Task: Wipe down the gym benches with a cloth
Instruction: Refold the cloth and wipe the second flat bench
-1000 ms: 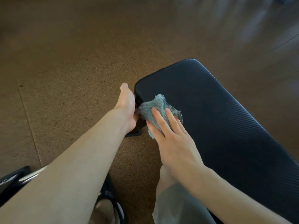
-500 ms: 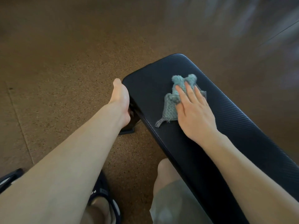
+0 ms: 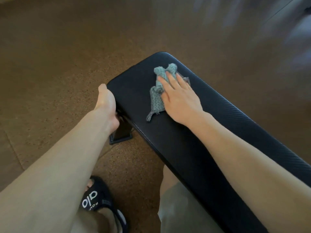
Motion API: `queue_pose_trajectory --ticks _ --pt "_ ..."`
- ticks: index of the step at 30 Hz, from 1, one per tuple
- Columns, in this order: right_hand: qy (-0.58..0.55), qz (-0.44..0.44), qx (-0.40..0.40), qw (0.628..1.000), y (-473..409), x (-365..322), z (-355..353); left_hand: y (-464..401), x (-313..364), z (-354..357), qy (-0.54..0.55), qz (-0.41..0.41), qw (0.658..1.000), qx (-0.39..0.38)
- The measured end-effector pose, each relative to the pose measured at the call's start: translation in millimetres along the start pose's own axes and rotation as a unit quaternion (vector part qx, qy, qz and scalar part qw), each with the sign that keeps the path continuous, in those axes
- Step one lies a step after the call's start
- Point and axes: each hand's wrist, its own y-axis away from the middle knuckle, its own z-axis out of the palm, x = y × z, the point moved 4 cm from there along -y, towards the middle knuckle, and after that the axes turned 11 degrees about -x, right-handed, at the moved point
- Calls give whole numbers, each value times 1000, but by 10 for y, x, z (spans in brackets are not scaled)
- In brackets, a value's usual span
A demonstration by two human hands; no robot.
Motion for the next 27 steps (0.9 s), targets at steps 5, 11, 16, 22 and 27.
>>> queue_pose_trajectory --ticks 5,11,16,22,27 --pt "72 -71 8 995 635 -554 367 -142 -43 11 14 7 1000 -5" --pt "18 -91 10 996 630 -626 254 -144 -56 49 -9 18 1000 -15" --pt "51 -120 -38 991 1465 -560 582 -835 -267 -274 40 4 999 19" --pt "33 -85 -2 996 717 -617 263 -918 -228 -297 68 2 997 23" --pt "18 -54 5 998 1230 -379 441 -565 -172 -120 56 17 998 24"
